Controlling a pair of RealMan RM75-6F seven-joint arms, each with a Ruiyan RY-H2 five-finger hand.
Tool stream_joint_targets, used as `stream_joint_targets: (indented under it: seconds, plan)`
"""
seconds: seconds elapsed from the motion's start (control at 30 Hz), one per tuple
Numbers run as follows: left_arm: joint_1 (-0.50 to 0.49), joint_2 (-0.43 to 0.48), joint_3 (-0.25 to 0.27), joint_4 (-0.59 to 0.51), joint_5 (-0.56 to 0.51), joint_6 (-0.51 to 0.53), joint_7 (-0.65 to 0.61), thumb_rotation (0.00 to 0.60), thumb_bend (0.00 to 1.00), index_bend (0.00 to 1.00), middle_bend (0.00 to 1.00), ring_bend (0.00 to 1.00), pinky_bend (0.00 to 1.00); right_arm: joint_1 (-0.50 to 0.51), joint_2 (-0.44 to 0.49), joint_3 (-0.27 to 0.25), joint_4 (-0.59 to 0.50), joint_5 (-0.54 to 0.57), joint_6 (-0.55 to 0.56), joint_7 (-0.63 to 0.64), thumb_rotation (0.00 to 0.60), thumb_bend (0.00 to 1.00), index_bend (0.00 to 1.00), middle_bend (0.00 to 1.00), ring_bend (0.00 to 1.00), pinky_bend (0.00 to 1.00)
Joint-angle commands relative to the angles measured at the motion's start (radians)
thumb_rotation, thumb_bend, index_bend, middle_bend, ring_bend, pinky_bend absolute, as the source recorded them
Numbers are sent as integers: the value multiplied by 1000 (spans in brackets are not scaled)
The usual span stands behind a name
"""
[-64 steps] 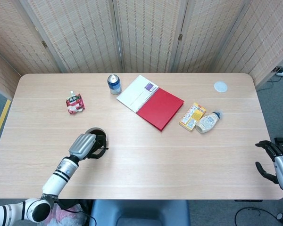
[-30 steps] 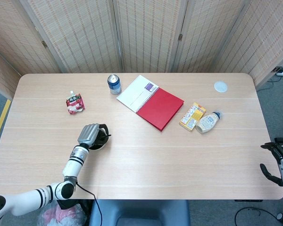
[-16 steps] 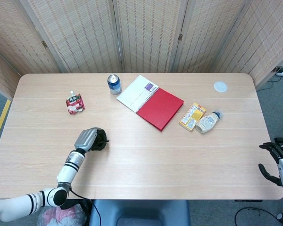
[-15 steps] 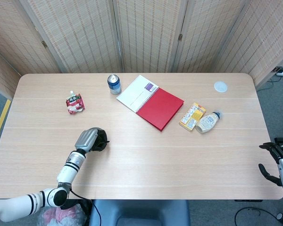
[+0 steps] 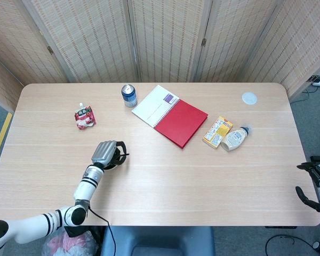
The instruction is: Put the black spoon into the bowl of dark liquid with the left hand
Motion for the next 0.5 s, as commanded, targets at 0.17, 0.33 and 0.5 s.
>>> stream_joint_targets:
  seconds: [0.17, 0.33, 0.5]
  plan:
    - [28, 57, 6, -21, 3, 5, -12, 600, 491, 677, 962, 879, 1000, 5, -1, 1, 0, -7, -5, -1, 600, 249, 295, 272, 347, 345]
    - [53, 108, 26, -68, 18, 11, -16, 600, 492, 677, 962, 879, 1000, 11, -4, 1, 2, -13, -7, 1, 600, 249, 295, 272, 347, 345]
    - [68, 137, 50, -117, 39, 9, -17, 600, 491, 676, 962, 879, 1000, 11, -5, 0, 8, -15, -8, 6, 600, 248, 295, 272, 347, 345]
